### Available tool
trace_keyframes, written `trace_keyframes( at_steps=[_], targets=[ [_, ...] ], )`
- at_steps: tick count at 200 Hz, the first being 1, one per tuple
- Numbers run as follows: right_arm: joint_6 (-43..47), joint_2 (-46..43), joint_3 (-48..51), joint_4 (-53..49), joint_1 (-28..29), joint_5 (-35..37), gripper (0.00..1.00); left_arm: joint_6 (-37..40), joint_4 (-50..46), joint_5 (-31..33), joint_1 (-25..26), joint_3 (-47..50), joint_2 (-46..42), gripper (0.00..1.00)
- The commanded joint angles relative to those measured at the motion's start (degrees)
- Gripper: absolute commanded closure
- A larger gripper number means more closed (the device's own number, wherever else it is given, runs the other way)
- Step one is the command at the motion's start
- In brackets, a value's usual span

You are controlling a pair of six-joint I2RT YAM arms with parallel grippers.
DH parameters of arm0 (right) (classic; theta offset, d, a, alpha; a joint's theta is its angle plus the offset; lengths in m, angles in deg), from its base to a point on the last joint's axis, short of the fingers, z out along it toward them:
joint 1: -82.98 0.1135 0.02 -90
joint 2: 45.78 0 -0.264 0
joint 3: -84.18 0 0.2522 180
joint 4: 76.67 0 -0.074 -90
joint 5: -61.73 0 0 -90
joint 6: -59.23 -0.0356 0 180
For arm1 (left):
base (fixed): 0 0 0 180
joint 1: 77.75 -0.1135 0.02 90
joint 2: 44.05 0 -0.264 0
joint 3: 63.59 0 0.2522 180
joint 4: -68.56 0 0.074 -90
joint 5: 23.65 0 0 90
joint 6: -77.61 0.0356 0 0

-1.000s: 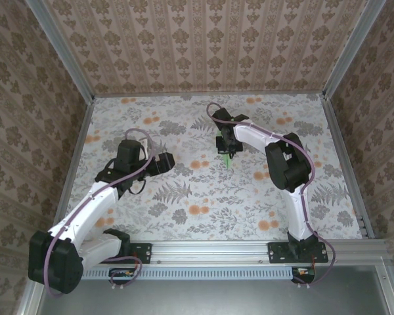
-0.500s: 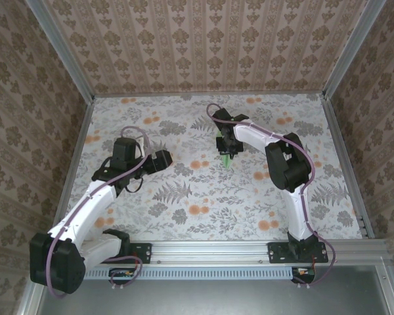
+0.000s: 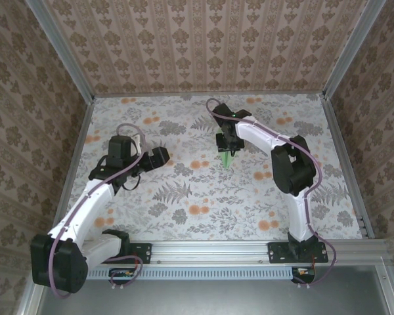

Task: Fold a paper plane with a square sheet of paper (fold left side to right side)
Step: Place the paper plane at the top-center of the table, then reset both arms

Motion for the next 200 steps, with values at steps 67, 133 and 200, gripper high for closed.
trace_keyframes(
  at_steps=[67,133,200],
  targets=[
    [5.2,-46.4,37.1,19.3,-4.9,8.1,0.2,10.3,2.0,20.4,-5.4,-2.5,-5.7,0.02],
    [11.6,-64.0,67.8,48.1,-15.5,15.5,0.0,26.7,28.5,37.9,-5.9,16.1,-8.4,0.01],
    [17.6,-50.9,73.4,73.4,-21.8,10.3,0.0,33.7,44.3,31.6,-11.2,22.2,3.4,0.01]
  ],
)
